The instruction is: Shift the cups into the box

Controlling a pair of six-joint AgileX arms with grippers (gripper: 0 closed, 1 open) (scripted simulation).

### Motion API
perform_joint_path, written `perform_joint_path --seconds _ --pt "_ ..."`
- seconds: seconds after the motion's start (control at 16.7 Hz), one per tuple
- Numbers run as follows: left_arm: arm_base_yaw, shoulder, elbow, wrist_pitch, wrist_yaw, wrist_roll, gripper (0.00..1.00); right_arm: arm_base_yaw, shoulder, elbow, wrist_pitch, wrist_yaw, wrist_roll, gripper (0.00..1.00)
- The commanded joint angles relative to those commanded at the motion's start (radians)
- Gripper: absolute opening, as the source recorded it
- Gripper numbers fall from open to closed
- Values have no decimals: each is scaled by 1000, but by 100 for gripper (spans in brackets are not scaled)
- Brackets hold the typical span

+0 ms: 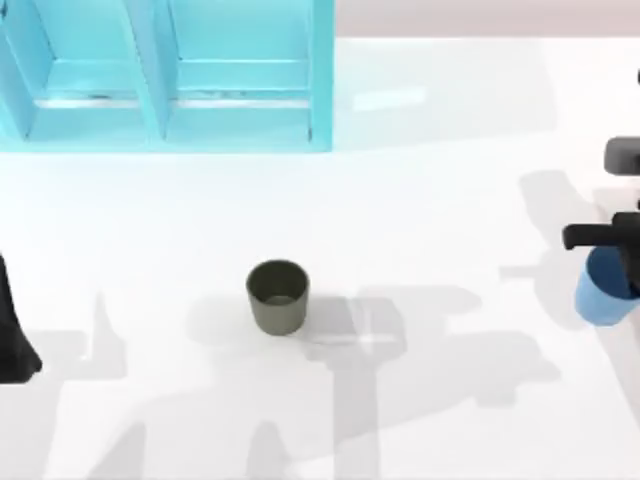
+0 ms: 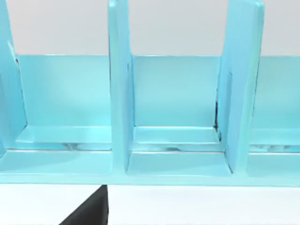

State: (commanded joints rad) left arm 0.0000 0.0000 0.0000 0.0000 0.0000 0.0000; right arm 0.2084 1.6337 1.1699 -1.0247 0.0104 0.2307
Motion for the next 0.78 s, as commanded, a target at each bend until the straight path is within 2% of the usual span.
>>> perform_joint_path --seconds 0.42,0.78 --pt "0 0 0 0 0 0 100 -173 -52 56 -175 -8 -188 0" --pt "0 0 0 0 0 0 100 -198 -45 63 -189 -10 -211 0"
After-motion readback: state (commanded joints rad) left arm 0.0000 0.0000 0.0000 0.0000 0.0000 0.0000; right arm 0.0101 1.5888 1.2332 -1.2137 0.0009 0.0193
